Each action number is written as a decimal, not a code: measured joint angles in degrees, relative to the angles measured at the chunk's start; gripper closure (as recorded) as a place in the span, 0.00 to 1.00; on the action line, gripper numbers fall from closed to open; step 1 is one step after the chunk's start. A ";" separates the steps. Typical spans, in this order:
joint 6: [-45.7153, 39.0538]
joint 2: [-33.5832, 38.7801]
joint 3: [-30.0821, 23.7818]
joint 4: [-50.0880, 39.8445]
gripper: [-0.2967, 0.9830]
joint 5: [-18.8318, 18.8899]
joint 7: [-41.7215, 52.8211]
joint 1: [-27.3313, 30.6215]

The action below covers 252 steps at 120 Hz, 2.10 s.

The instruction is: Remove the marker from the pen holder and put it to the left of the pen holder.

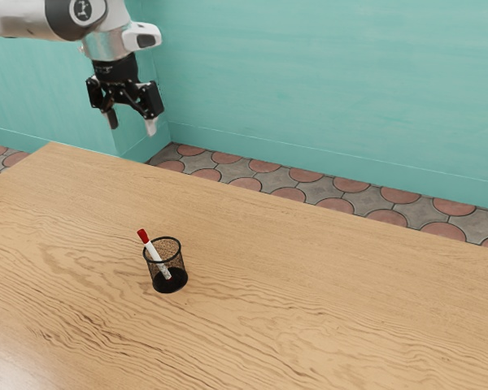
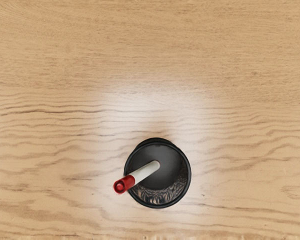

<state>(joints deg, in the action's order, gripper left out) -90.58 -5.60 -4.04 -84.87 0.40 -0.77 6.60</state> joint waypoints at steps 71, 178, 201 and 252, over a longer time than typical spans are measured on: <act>10.70 -26.86 11.57 2.96 0.24 -14.16 -0.43 1.52; 20.67 -33.75 11.46 12.00 0.80 -23.73 -0.61 0.84; 21.21 -21.22 11.52 10.38 0.82 -22.53 -0.54 -0.18; -6.79 -32.80 13.27 8.72 0.79 -29.72 3.54 10.60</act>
<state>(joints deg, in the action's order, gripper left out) -97.37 -38.40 9.23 -76.14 -29.32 2.77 17.19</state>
